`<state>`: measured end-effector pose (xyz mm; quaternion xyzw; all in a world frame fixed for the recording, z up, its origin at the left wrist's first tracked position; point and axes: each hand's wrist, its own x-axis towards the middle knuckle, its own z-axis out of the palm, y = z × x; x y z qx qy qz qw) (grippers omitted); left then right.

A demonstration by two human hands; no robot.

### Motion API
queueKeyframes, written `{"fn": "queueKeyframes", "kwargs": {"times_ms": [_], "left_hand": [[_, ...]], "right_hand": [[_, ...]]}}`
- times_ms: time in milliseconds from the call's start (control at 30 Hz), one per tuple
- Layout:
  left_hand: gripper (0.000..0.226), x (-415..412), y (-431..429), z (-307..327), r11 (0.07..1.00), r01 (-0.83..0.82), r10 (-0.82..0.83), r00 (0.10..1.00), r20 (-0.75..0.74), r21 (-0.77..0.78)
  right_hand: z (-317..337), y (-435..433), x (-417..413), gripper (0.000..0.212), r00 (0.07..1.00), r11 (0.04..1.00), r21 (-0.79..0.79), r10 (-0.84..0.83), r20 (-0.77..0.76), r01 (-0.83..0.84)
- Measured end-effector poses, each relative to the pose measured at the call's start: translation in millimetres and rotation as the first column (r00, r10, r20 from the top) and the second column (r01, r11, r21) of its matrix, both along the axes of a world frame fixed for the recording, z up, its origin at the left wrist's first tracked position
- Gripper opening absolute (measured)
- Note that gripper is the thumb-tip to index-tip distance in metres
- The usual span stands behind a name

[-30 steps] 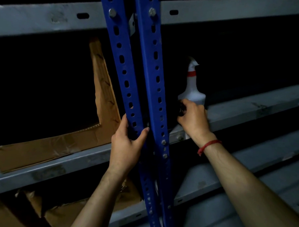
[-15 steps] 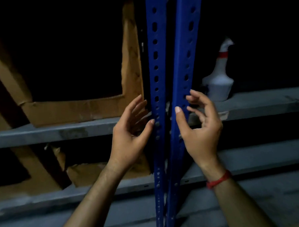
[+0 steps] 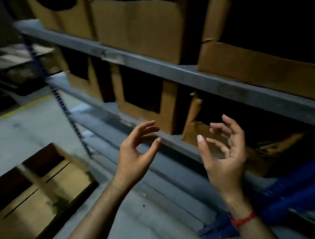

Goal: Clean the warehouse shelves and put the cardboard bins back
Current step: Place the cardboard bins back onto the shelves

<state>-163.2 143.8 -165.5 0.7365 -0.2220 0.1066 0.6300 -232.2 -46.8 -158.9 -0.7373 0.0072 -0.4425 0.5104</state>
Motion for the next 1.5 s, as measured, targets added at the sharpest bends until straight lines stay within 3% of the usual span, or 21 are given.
{"fn": "queueKeyframes", "kwargs": {"times_ms": [167,367,567,833,1133,1500], "left_hand": [[0.039,14.8,117.5,-25.1,0.977,-0.210,0.213,0.972,-0.097,0.043],[0.034,8.8,256.5,-57.9,0.907,-0.418,0.419,0.876,-0.238,0.059],[0.037,-7.8,384.5,-91.9,0.797,-0.586,0.597,0.732,-0.329,0.144],[0.039,-52.6,512.8,-137.5,0.602,-0.763,0.766,0.469,-0.440,0.236],[0.045,-55.0,615.5,-188.8,0.449,-0.830,0.801,0.211,-0.560,0.330],[0.053,2.3,747.6,-245.2,0.321,-0.862,0.687,-0.073,-0.723,0.392]], "right_hand": [[-21.5,92.5,49.5,0.062,0.970,0.976,0.059,0.214,-0.117,-0.208],[-45.2,223.8,98.0,0.063,0.880,0.911,0.084,0.413,-0.233,-0.405],[-71.2,358.8,129.1,0.060,0.714,0.797,0.126,0.589,-0.377,-0.591],[-106.9,507.8,146.7,0.059,0.454,0.617,0.245,0.745,-0.489,-0.748],[-165.6,632.3,177.4,0.058,0.116,0.429,0.404,0.788,-0.605,-0.808],[-245.2,792.2,255.0,0.057,-0.206,0.291,0.474,0.631,-0.748,-0.831]]}}
